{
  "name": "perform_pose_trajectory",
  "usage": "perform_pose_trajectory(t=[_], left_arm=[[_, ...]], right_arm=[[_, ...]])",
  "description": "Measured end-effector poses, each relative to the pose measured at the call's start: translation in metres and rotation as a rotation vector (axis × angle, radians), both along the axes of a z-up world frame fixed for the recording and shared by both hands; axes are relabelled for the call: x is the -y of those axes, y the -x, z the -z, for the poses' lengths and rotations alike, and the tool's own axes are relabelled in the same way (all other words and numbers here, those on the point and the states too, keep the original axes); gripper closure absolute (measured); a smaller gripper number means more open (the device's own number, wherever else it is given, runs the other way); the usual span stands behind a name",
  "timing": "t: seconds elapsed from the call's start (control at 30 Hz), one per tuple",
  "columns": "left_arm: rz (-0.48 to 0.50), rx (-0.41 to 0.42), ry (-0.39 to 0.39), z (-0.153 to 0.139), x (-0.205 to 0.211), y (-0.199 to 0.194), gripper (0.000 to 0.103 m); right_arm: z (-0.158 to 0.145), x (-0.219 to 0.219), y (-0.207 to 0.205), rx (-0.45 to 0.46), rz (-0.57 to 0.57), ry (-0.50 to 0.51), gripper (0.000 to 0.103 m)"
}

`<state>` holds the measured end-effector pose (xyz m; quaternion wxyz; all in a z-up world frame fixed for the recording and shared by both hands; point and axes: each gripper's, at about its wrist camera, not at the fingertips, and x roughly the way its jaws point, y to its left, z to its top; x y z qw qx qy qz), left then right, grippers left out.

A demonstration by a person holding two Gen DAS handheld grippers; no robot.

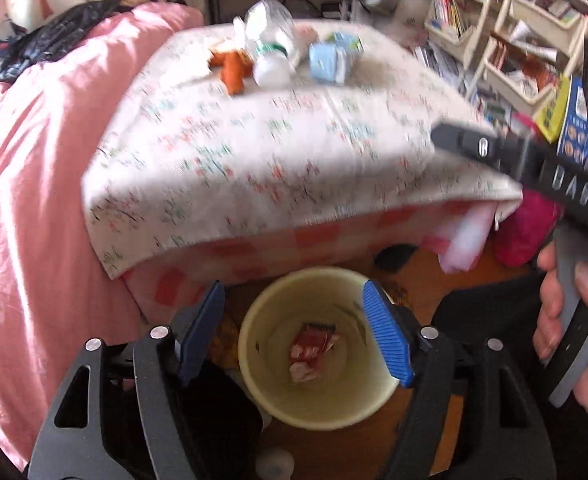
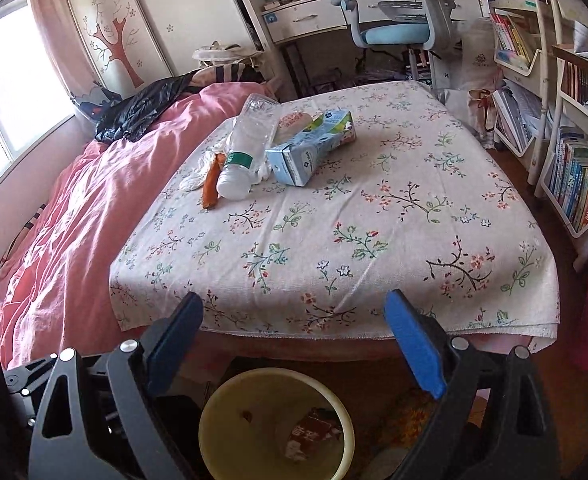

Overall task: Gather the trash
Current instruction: 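Move both open tools back over the table items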

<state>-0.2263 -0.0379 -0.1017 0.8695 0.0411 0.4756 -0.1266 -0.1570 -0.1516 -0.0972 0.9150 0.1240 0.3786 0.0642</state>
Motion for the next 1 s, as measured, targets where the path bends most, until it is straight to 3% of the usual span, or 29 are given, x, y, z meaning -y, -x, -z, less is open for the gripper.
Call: perform_pose_trajectory(t=[0.3, 0.53, 0.63, 0.7, 0.83, 1.0], left_arm=[[-0.175, 0.263, 0.101, -0.062, -0.040, -0.009, 0.021], [-0.267, 0.378, 0.071, -0.101, -0.080, -0.040, 0.021], [-0.340, 0.325, 0.082, -0.091, -0.096, -0.052, 0.021], [-0.360, 0.297, 0.125, -0.088, -0.103, -0.055, 0.021], [-0.314, 0.312, 0.100, -0.085, -0.091, -0.061, 0.021], [-0.274, 0.257, 0.099, -0.067, -0.072, -0.097, 0.021]], right_arm=[[-0.016, -0.001, -0.008, 0.035, -0.010, 0.018, 0.014], [-0.060, 0.006, -0.035, 0.129, -0.017, 0.135, 0.014], [-0.061, 0.014, -0.045, 0.130, -0.004, 0.178, 0.014], [-0.050, 0.024, -0.053, 0.076, 0.022, 0.117, 0.014], [-0.039, 0.032, -0.065, 0.023, 0.032, 0.023, 0.014], [-0.033, 0.036, -0.087, -0.013, 0.040, -0.035, 0.014]])
